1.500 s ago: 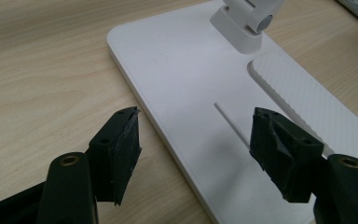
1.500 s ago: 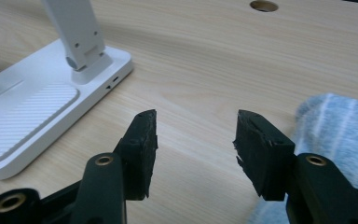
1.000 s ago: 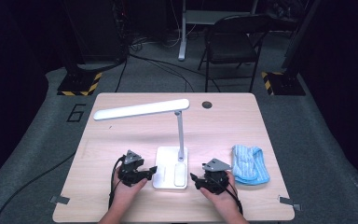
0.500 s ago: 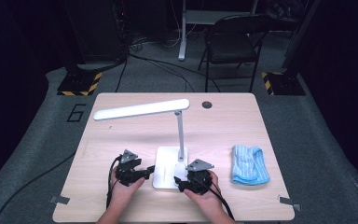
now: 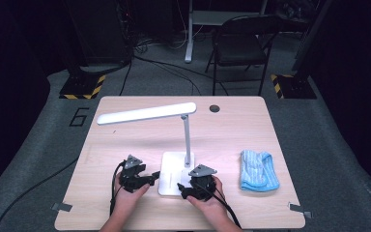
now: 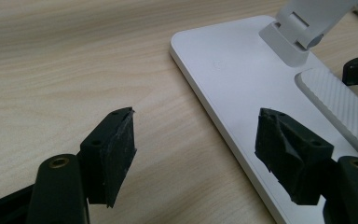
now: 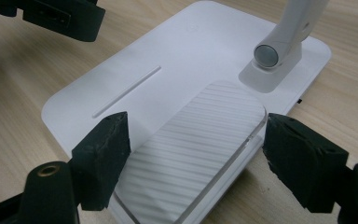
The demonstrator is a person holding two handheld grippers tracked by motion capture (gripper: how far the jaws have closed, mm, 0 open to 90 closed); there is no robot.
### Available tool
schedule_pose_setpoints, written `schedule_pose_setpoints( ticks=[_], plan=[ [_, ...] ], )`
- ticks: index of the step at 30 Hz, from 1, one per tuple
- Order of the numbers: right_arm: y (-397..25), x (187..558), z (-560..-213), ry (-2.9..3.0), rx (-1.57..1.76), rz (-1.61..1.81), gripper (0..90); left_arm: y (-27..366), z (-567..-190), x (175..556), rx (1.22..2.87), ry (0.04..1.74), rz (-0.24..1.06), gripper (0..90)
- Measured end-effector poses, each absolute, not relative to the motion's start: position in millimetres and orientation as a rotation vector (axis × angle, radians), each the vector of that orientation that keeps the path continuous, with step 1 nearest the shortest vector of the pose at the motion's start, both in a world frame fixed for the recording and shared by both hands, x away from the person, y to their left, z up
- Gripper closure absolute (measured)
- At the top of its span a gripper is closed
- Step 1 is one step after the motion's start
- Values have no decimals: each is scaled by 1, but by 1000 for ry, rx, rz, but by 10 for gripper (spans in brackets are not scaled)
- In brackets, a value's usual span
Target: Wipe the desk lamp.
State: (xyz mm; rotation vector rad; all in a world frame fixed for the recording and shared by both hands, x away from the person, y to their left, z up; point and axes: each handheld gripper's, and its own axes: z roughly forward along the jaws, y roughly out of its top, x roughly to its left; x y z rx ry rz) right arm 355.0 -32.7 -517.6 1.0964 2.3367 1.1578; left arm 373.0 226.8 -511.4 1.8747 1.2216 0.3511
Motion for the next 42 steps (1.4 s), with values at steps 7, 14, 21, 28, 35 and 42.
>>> schedule_pose_setpoints(
  ticks=[7,14,21,28,35,42],
  plan=[
    [-44,357,-518,2332,1122,1151,258,227,-512,373,1876,1225,341,284],
    [-53,357,-516,2354,1068,1165,366,226,-513,374,1876,1219,356,283],
    [-62,363,-517,2335,1106,1199,443,226,-513,374,1872,1217,353,284],
    [-67,370,-517,2366,1090,1206,454,225,-513,375,1873,1210,346,282],
    [-75,376,-515,2335,1094,1165,417,222,-516,377,1897,1193,326,264],
    [-91,381,-513,2301,1156,1157,370,215,-517,378,1906,1163,306,259]
  ],
)
